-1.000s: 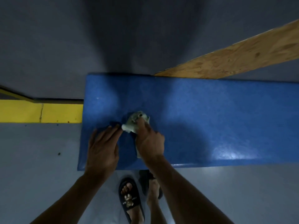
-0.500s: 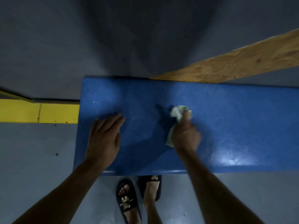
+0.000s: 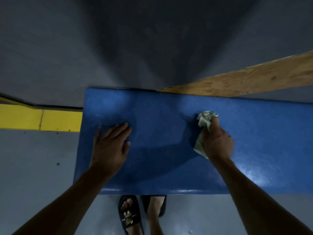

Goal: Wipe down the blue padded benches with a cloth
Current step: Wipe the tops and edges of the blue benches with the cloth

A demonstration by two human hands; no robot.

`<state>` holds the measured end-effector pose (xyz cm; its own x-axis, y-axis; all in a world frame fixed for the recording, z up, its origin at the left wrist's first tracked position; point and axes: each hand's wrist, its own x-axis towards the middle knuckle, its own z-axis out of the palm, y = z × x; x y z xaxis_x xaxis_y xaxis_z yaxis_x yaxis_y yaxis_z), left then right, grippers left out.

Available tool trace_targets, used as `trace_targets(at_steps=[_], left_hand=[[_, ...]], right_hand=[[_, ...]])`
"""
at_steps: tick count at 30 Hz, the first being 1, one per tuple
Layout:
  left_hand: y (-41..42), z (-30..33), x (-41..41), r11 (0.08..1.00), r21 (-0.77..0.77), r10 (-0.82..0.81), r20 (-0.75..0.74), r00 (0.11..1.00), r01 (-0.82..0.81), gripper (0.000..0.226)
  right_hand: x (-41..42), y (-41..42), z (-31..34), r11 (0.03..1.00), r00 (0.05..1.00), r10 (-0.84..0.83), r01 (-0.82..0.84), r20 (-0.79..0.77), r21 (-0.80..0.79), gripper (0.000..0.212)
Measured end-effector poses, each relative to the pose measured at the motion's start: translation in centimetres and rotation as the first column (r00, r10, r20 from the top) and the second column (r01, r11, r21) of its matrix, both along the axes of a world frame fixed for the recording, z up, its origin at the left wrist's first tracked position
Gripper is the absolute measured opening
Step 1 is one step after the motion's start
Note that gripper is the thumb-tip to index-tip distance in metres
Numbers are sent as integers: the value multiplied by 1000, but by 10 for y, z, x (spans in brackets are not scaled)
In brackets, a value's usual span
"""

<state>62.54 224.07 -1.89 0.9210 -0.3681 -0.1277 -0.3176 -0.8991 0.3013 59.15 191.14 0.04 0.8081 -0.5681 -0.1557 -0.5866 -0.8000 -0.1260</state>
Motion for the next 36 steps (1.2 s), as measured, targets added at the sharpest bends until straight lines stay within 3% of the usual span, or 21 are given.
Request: trace_targets(at_steps=[2,4,7,11,13,16,18,21,26,28,30,32,36], left_hand=[[-1,0,1,1000,7,8,-9,1000,-8,50],[-2,2,2,1000,18,11,-15,1000,-11,49],[-2,4,5,1000,12,28,-38,999,-28,46],[-1,3,6,999,-19,47,-69,997,-48,44],[-1,2,6,997,-39,58,-56,997,-60,44],[-3,2,6,997,-39,61,-40,997,-62,43],[-4,2,6,997,-40,66,-29,997,-67,43],[-5,1,5,997,-32,72,-31,997,-73,44],[-4,-3,4,997,-6,79,-28,996,-79,44],[-5,-3,4,995,-20,93,-30,995,-94,41],[-5,-2,4,995,-22,95,-27,995,-96,40],[-5,-2,4,995,-33,97,-13,995,-97,40],[-4,-4,2,994,-52,93,5,996,-93,44]], right_hand=[[9,30,0,995,996,-78,75,38,73,51],[22,74,-7,988,995,-47,34,85,150,53],[39,140,-17,951,950,241,-272,198,145,41],[52,123,-22,785,757,590,-619,282,19,42],[52,75,-22,808,785,577,-589,225,-18,47],[49,2,-8,954,954,289,-294,76,53,49],[51,-18,-2,985,984,172,-172,40,-9,43],[67,2,-1,978,980,196,-195,14,-73,34],[108,87,-11,917,917,399,-399,12,-5,33],[125,122,-14,860,859,509,-510,-44,4,35],[133,134,-15,805,805,594,-594,12,8,34],[130,112,-15,788,781,611,-615,132,-6,31],[99,21,-4,854,854,520,-519,25,-35,29]])
